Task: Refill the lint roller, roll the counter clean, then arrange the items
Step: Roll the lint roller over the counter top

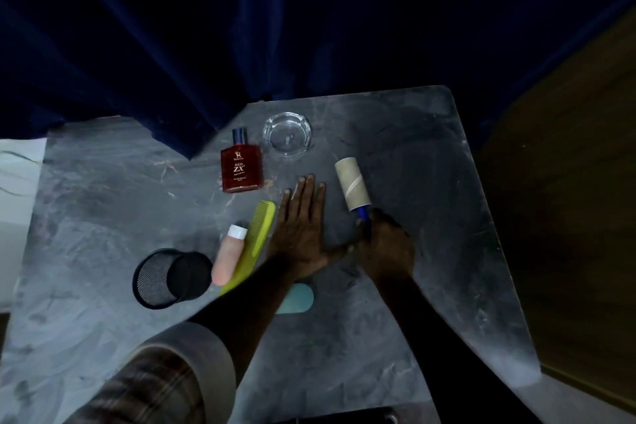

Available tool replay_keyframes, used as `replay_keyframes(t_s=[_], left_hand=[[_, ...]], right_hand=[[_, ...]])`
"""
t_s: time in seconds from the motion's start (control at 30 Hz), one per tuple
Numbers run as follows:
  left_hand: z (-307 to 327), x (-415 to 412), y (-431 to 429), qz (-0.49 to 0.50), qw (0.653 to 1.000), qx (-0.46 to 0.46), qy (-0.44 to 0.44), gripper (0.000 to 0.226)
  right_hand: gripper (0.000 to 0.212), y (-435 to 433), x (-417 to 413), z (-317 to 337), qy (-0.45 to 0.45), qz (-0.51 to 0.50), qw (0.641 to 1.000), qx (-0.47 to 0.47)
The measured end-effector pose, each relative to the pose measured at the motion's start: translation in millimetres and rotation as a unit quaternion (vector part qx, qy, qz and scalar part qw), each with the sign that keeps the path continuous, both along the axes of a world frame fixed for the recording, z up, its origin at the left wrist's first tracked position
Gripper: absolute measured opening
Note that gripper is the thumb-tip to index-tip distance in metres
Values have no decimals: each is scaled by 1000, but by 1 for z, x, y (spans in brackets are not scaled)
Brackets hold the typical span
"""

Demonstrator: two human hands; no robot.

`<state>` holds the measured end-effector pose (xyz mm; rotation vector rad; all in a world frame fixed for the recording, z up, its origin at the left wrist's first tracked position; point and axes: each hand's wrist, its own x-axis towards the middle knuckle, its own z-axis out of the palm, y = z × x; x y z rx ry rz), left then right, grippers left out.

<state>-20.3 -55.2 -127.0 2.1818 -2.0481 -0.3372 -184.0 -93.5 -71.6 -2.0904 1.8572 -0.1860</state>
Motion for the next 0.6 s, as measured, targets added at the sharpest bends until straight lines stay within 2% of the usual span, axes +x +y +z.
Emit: replay_keyframes(t_s=[0.13, 0.23, 0.47, 0.6], left_hand=[[-5, 0, -1, 6, 1000, 7, -11, 134], [-7, 0, -1, 5, 1000, -3, -20, 134], [-9, 0, 0, -6, 999, -17, -40, 132], [-9, 0, 0, -5, 999, -20, -44, 132]], right_hand=[[36, -19, -28, -2, 5, -51, 998, 20], [38, -33, -53, -4, -6, -90, 993, 72], [39, -43, -94, -6, -62, -212, 972, 86], [39, -49, -115, -5, -24, -215, 968, 128]])
